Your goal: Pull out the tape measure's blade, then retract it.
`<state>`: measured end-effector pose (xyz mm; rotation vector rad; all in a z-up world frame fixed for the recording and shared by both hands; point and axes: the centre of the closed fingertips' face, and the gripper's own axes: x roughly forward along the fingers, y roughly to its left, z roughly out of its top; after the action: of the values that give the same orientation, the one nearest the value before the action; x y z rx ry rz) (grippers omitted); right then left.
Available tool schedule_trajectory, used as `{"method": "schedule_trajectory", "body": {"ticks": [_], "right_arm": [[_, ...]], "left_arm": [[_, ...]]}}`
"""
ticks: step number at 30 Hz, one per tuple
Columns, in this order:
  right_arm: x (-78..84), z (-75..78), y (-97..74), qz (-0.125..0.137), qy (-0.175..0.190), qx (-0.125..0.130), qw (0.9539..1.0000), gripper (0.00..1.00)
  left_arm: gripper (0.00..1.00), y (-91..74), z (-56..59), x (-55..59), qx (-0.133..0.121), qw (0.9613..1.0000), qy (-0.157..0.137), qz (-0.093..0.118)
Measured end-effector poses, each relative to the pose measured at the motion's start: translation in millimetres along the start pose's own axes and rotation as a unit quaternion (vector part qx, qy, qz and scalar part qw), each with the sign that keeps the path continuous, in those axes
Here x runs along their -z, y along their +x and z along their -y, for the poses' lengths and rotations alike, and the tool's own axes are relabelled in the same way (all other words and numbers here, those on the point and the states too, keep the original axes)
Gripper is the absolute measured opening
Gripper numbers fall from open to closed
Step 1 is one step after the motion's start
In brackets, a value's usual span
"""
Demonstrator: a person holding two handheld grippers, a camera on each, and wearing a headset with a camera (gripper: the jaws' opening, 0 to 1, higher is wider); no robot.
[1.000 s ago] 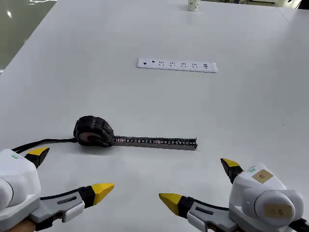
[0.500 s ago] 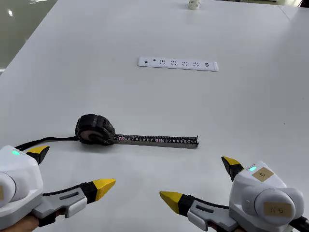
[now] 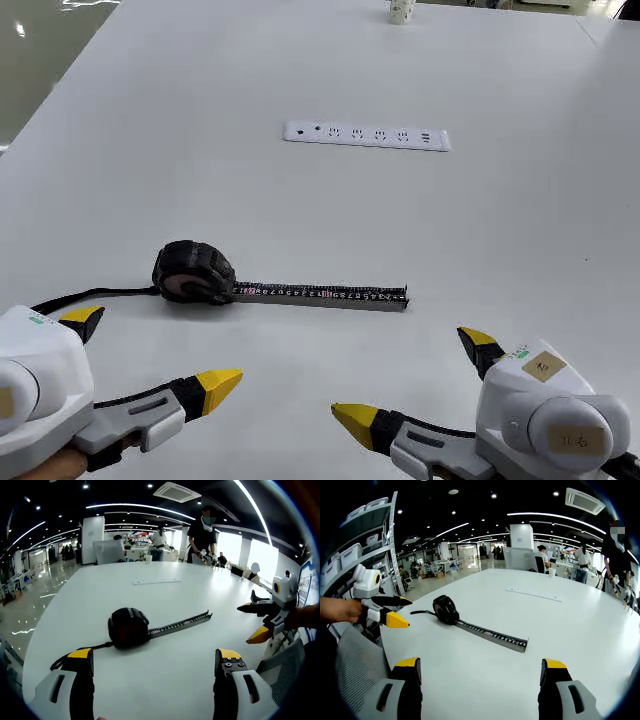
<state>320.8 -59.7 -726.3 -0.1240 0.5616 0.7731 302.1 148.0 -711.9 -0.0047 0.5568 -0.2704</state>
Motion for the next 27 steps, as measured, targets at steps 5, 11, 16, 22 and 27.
{"method": "schedule_trajectory", "body": {"ticks": [5, 11, 16, 22, 27], "right_arm": [[0.7, -1.3, 1.1, -0.003, -0.004, -0.012, 0.9999, 0.99], [0.2, 1.5, 2.7, -0.004, -0.007, -0.018, 0.9998, 0.97], [3.4, 1.6, 5.3, -0.009, -0.01, -0.031, 0.9994, 0.97], [4.6, 4.1, 8.7, -0.014, -0.021, -0.042, 0.9988, 0.96], [3.0, 8.4, 11.6, -0.017, -0.021, -0.051, 0.9983, 0.96]], "left_arm": [[0.99, 2.3, -0.9, 0.4, -0.002, 1.0, -0.005, -0.003], [0.99, 4.6, -1.3, 1.5, -0.005, 0.9999, -0.007, -0.006], [0.99, 6.1, -3.9, 2.2, -0.017, 0.9998, -0.012, -0.006], [0.99, 8.8, -6.4, 1.5, -0.026, 0.9995, -0.018, -0.005], [0.99, 13.6, -7.4, 0.4, -0.027, 0.9994, -0.021, -0.005]]}}
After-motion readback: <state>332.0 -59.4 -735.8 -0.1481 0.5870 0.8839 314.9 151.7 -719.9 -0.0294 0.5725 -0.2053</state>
